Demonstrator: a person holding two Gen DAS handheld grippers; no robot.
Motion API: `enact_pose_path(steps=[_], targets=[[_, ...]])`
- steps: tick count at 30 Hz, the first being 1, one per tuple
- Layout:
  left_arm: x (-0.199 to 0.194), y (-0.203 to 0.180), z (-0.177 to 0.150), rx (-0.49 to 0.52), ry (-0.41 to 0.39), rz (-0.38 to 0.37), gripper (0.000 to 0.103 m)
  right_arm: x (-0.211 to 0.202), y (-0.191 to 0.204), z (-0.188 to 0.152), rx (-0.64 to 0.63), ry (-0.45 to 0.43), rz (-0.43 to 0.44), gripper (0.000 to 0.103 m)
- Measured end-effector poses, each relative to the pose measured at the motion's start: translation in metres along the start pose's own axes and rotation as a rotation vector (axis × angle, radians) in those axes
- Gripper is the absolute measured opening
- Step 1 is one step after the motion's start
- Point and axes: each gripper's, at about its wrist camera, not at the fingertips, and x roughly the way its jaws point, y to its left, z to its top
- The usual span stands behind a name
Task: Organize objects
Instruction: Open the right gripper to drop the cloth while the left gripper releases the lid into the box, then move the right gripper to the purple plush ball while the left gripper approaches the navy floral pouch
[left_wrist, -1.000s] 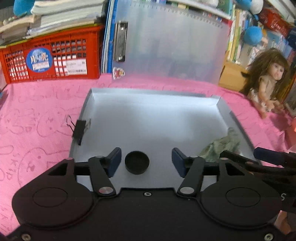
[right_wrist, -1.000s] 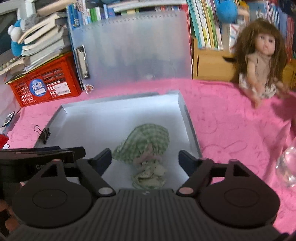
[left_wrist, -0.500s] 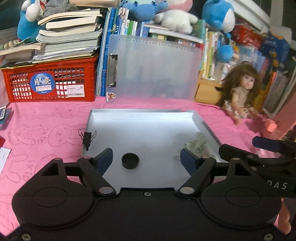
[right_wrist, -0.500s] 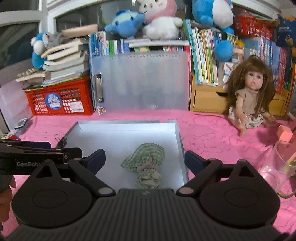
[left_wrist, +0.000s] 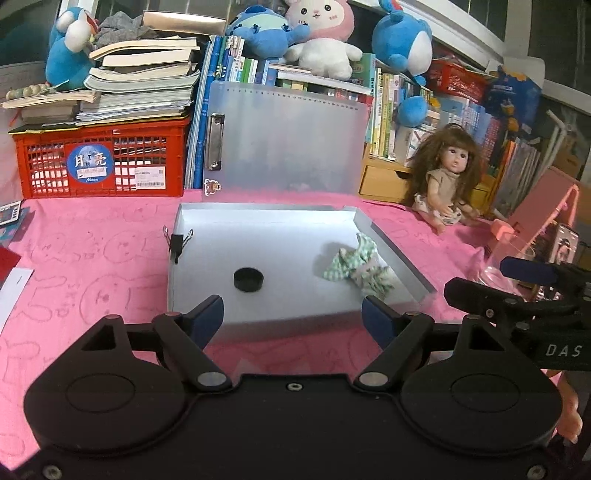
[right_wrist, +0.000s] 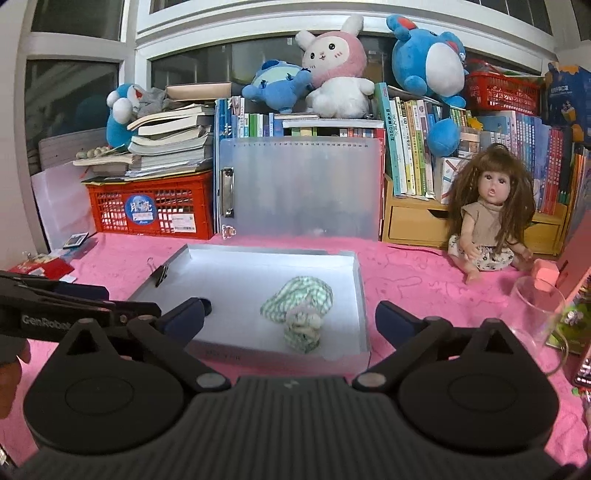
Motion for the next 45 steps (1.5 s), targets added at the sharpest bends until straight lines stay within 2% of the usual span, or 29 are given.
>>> enact_pose_path(steps=[7, 16, 23, 28, 45], targets=[[-0.020, -0.001, -0.029, 0.025, 0.006, -0.005, 0.082, -0.017, 0.000, -0.023, 0.015, 0.019, 0.007, 0.102], [-0.044, -0.005, -0.067, 0.048, 0.022, -0.017, 0.083, -0.036, 0.006, -0.046, 0.010, 0.037, 0.055, 0.102], [-0.053, -0.013, -0.089, 0.080, 0.038, -0.039, 0.083, -0.038, 0.013, -0.063, -0.002, 0.076, 0.105, 0.092], [-0.050, -0.016, -0.097, 0.085, 0.054, -0.036, 0.083, -0.031, 0.016, -0.073, -0.008, 0.112, 0.108, 0.088], [-0.027, -0.015, -0.107, 0.048, 0.086, 0.007, 0.083, -0.009, 0.001, -0.089, 0.043, 0.182, 0.054, 0.088]])
